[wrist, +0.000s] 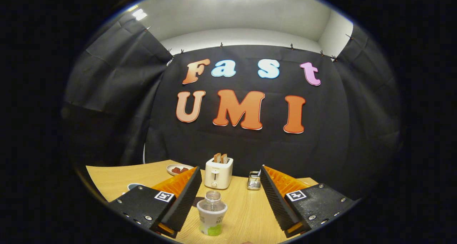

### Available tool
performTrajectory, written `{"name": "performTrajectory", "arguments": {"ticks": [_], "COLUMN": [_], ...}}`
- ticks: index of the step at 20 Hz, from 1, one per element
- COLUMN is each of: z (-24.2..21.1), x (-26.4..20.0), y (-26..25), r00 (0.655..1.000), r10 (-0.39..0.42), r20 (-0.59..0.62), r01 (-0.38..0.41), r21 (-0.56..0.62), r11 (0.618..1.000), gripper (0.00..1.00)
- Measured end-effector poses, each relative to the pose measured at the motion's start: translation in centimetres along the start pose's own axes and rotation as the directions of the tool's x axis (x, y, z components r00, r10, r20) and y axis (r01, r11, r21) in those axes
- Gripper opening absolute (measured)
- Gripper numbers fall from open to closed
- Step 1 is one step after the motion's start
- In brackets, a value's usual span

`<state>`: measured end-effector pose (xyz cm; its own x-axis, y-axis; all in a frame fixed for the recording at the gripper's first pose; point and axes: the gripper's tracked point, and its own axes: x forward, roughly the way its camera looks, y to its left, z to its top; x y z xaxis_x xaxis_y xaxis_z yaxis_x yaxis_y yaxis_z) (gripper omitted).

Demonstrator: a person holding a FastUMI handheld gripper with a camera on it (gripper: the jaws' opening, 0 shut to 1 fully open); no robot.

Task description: Take the bottle from table, then pour the juice into the cup, finally place the bottle on the coaster

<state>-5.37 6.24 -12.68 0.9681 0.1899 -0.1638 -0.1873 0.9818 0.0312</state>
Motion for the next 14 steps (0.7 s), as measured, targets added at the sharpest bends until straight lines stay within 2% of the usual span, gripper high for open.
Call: {"name": "performTrajectory", "arguments": {"ticks": [6,14], "z": [-3.0,-8.7], "x": [-0.7,0.0], "y": [1.0,2.7], "r00": [0.999,0.988], "r10": [0.034,0.072], "r20": [-0.034,-0.140], "r01": [-0.033,-0.056], "r21": [0.039,0.114], "r11": [0.999,0.992], "gripper": [0.99,0.99]}}
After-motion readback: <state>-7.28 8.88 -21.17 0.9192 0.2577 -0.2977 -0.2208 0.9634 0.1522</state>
